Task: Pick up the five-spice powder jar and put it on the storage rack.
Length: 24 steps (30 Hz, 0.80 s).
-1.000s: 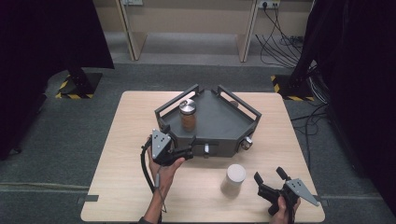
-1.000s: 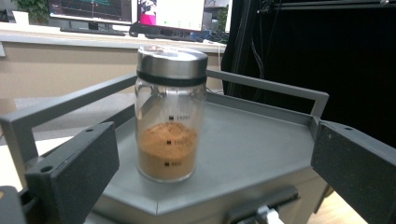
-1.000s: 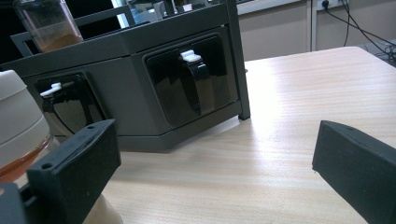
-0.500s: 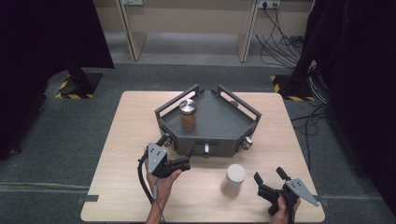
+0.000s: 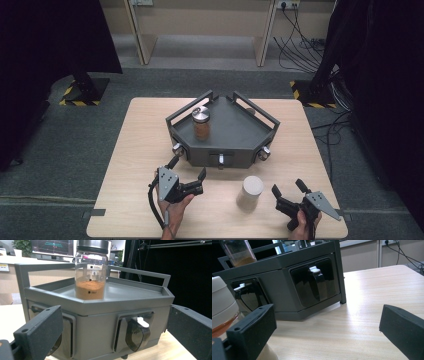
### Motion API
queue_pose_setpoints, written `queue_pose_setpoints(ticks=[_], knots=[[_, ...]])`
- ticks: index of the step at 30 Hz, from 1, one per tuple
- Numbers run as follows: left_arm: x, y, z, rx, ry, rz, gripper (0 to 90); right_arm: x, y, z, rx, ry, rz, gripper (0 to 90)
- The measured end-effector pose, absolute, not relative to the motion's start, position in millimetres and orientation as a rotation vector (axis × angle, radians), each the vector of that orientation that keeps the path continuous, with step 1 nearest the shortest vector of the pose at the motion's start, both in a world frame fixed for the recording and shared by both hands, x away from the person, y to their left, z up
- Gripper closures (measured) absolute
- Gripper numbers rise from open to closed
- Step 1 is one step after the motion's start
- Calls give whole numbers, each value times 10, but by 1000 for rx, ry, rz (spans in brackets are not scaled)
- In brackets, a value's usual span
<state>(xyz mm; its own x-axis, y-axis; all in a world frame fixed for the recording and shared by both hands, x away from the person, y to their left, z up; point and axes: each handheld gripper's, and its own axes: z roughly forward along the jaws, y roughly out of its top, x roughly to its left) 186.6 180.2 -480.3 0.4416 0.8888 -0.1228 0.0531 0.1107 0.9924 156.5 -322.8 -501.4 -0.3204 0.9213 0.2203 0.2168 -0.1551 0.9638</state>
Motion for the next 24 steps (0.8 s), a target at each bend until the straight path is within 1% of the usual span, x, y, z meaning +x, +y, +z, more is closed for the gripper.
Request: queue_pose_setpoints(ticks=[15, 24], knots=[[1729, 1798, -5158, 1331, 960, 762, 3, 1566, -3227, -5012, 1312, 1521, 1522, 11], [1703, 1784, -5250, 1346, 960, 770, 3, 1568, -3227, -5012, 1314, 1523, 1521, 12]])
